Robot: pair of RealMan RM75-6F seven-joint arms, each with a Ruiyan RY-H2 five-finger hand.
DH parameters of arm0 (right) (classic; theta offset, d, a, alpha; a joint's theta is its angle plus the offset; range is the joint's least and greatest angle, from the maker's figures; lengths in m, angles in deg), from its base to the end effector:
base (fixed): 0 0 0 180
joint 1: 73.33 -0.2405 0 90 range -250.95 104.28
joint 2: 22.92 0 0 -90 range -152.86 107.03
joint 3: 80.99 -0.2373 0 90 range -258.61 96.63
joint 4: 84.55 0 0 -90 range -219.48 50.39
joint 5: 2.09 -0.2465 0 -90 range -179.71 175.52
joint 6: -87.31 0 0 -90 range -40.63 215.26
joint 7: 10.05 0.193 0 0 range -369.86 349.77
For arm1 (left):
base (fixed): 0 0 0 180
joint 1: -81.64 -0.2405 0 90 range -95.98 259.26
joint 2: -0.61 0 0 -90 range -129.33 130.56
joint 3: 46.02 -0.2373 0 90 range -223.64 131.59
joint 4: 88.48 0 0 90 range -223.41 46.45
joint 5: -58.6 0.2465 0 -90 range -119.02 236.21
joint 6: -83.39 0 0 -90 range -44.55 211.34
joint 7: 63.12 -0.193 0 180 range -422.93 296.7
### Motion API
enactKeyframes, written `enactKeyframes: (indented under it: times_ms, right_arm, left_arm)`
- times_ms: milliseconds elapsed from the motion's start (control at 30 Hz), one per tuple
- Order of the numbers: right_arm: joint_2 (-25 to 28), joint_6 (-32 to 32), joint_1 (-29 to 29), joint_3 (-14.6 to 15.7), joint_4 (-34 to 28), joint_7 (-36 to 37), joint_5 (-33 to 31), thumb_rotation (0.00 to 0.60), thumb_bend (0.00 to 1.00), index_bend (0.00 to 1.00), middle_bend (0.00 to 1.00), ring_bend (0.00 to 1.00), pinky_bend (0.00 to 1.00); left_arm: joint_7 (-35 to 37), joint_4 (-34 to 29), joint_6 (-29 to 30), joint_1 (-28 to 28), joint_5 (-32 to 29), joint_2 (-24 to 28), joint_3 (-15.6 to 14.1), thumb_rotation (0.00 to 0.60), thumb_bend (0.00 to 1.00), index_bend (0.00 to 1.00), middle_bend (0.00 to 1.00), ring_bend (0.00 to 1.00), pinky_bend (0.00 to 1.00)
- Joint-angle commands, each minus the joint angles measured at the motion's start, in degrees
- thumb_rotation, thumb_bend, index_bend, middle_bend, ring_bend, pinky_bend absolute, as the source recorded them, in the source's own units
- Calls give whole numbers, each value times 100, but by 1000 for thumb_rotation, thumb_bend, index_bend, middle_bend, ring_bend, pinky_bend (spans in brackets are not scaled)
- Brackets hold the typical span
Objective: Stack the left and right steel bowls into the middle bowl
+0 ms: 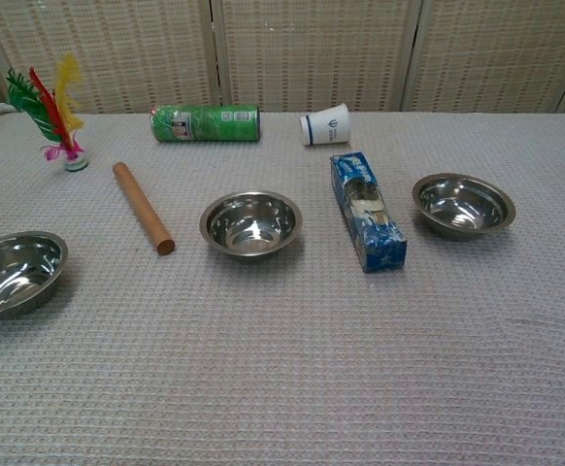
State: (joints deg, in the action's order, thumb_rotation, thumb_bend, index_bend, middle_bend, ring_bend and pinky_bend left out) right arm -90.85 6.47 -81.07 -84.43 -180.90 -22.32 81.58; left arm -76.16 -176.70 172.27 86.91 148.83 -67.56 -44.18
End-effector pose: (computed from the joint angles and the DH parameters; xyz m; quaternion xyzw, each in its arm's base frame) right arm -0.2803 -0.2457 0.0795 0.6269 -0.3761 0.3561 0.5820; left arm -0.2977 0.2292 0.1050 -0.6436 -0.2840 -0.3503 0.6184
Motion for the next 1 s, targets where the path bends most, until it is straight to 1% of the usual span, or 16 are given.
enactKeyframes:
  times_ms: [33,267,367,500,567,767,900,1000]
  right_arm:
    - [0,5,-5,-9,5,11,-10,600,140,0,0,0,0]
    - [34,-58,22,-13,-18,84,19,600,140,0,0,0,0]
    - [34,-40,18,-12,-5,101,10,600,139,0,0,0,0]
    - [3,-95,23,-39,21,118,26,600,140,0,0,0,0]
    - [-6,-109,32,-45,26,117,11,600,140,0,0,0,0]
    - [-8,-83,31,-43,-1,72,-22,600,139,0,0,0,0]
    - [-15,-55,24,-53,3,56,-66,600,140,0,0,0,0]
    - [-26,-10,9,-46,2,26,-87,600,140,0,0,0,0]
  left_arm:
    - [-18,-7,-39,5,-19,-20,-11,600,409,37,33,0,155]
    - [-144,-24,-419,124,6,-230,-161,600,410,37,33,0,156]
    - [-222,146,-669,207,6,-455,-244,600,412,37,33,0,156]
    - [-48,597,-1100,389,53,-795,-369,600,409,45,33,0,156]
    - [-14,825,-1214,449,71,-966,-394,600,411,57,33,0,156]
    - [-67,1592,-1276,542,96,-1540,-373,600,412,91,33,0,155]
    - [167,1987,-1217,575,186,-1806,-401,600,410,149,35,0,155]
    - [311,2333,-1151,620,266,-2036,-400,600,410,238,40,0,156]
